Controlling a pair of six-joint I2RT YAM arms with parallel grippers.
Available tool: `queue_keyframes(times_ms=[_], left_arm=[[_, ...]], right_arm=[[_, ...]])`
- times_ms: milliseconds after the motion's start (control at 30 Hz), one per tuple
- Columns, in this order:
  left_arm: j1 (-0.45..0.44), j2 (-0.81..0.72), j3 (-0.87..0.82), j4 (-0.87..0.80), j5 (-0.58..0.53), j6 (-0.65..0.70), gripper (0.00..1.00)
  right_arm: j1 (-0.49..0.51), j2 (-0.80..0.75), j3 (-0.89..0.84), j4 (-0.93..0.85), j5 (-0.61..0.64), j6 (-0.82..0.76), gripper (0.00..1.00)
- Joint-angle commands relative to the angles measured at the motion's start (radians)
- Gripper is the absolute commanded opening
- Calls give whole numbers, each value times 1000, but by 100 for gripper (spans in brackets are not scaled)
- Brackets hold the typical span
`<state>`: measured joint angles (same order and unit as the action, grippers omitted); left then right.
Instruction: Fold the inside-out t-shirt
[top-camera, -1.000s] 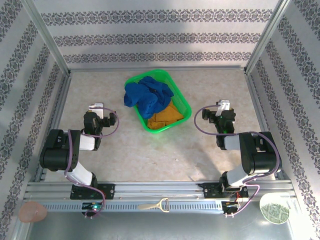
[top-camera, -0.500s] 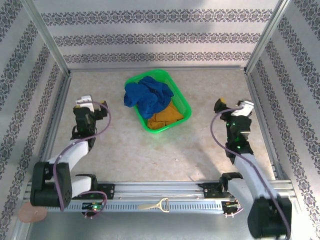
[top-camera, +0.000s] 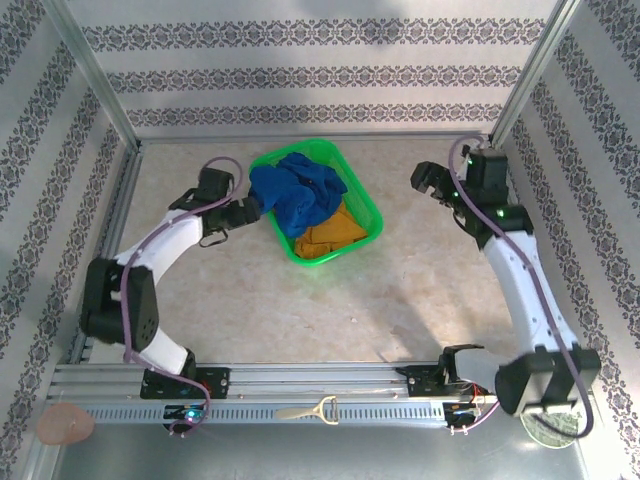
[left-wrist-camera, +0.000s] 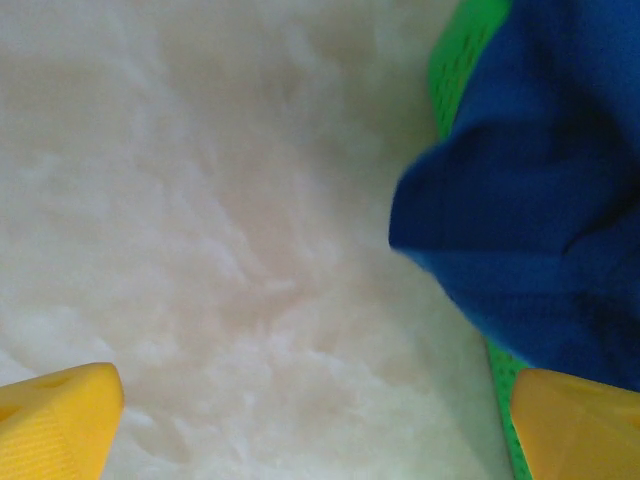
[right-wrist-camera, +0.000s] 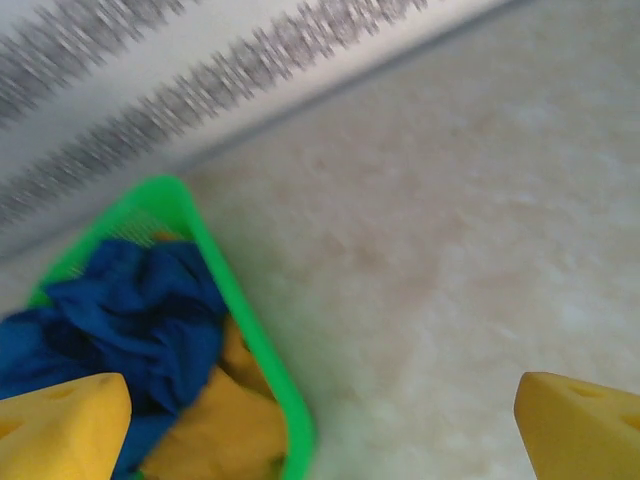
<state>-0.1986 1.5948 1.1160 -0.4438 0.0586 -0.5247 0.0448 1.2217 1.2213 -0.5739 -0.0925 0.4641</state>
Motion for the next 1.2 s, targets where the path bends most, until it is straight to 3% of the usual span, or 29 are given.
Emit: queue_keyframes(times_ms=[0, 67, 200, 433, 533, 633, 900, 1167], left_arm=[[-52, 82, 95, -184, -34, -98, 99], [-86, 138, 135, -171, -24, -113, 99], [-182, 269, 276, -150, -15, -110, 99], [-343, 636, 808, -255, -11, -67, 99], [-382, 726, 985, -349, -14, -43, 99], [-386, 648, 892, -334, -17, -41, 99], [-339, 197, 331, -174, -41, -119, 99], [-333, -55, 107, -181, -70, -167, 99]], right_arm=[[-1, 62, 96, -362, 157, -99, 98], [-28, 47, 83, -329, 166, -35, 98], [-127, -43, 5, -203, -25, 72, 98], [-120, -55, -22, -141, -227, 75, 98], [-84, -27, -18, -127, -225, 69, 98], [-28, 55, 17, -138, -149, 38, 96], [18, 429, 263, -113, -7, 68, 89], [-17, 853, 677, -246, 20, 154, 82]])
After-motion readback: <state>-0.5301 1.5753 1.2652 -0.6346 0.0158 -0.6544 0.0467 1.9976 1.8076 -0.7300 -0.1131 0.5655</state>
